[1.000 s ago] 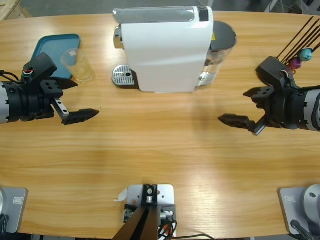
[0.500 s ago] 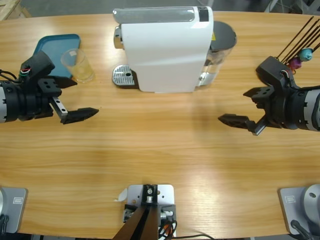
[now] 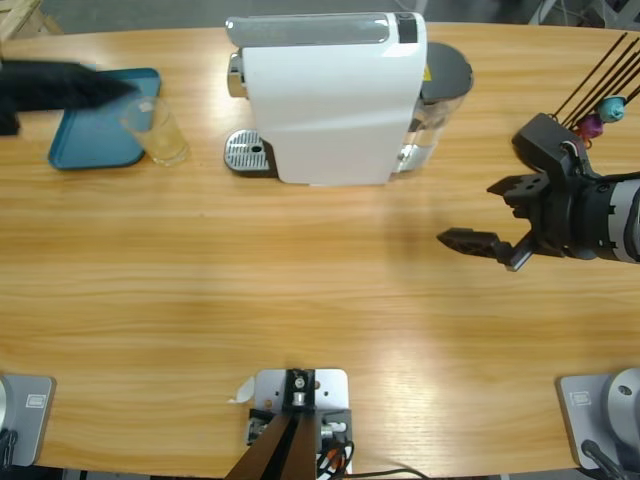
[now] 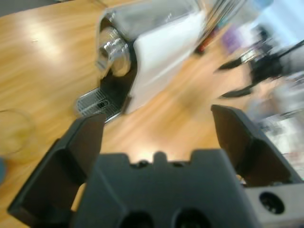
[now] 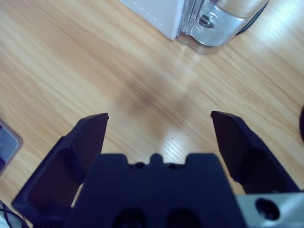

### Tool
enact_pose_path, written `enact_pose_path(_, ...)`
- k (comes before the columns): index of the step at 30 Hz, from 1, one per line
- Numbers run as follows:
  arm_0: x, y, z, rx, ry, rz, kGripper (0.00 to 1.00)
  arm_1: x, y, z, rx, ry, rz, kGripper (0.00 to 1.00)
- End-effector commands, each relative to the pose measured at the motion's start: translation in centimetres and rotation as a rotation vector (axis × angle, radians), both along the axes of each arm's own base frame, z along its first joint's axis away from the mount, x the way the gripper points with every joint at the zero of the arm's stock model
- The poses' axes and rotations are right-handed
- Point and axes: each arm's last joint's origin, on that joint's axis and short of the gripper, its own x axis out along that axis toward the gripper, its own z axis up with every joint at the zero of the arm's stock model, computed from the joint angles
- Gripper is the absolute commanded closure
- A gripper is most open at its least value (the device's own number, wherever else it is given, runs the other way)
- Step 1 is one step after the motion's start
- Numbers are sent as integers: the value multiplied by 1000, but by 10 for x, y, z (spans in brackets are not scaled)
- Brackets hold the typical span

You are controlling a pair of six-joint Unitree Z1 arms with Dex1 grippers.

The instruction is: Pour coffee

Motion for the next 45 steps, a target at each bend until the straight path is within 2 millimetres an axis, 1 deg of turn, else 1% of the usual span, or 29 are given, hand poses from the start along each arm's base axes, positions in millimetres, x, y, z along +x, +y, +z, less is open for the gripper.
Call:
enact_pose_path(1,66,2,-16,-245,297,-99,26,-9,-7,5,11,-12,-2,36)
enact_pose_path(3,75,5,-19,-279,336,-89,23,-11,-9,8,22,-22,-2,30)
enact_pose_path(5,81,6,-24,-292,353,-94,41,-11,-9,11,31,-30,-2,13)
enact_pose_path(8,102,16,-41,-304,401,-41,43,-10,-9,15,34,-32,-5,14)
enact_pose_path(10,116,19,-48,-331,421,-20,53,-10,-9,14,26,-32,-10,18)
enact_pose_path(13,136,15,-60,-370,431,-24,55,-12,-12,12,24,-37,-27,18)
enact_pose_path(16,154,9,-74,-425,455,-101,63,-13,-14,12,29,-36,-33,18)
enact_pose_path(18,162,3,-80,-457,476,-167,95,-14,-14,11,27,-35,-33,18)
enact_pose_path(19,163,-2,-82,-470,482,-192,107,-13,-14,11,26,-34,-33,18)
enact_pose_path(22,161,-14,-80,-490,485,-231,115,-11,-12,10,20,-28,-33,18)
enact_pose_path(25,160,-17,-80,-502,483,-241,145,-11,-11,9,17,-26,-33,18)
enact_pose_path(27,157,-18,-83,-504,486,-245,147,-11,-11,9,16,-25,-33,18)
enact_pose_path(29,153,-17,-89,-503,499,-238,151,-11,-11,9,17,-26,-33,18)
enact_pose_path(31,149,-15,-101,-500,526,-225,182,-11,-11,9,17,-26,-33,18)
enact_pose_path(34,145,-10,-117,-499,576,-192,184,-11,-12,9,18,-27,-33,18)
enact_pose_path(35,144,-10,-120,-498,587,-184,184,-12,-12,9,18,-27,-33,18)
enact_pose_path(37,144,-10,-121,-501,598,-177,184,-12,-12,9,18,-26,-33,23)
enact_pose_path(43,150,-8,-113,-532,597,-159,200,-12,-13,10,22,-31,-33,23)
enact_pose_path(45,153,-9,-115,-545,600,-157,220,-12,-13,10,23,-31,-34,23)
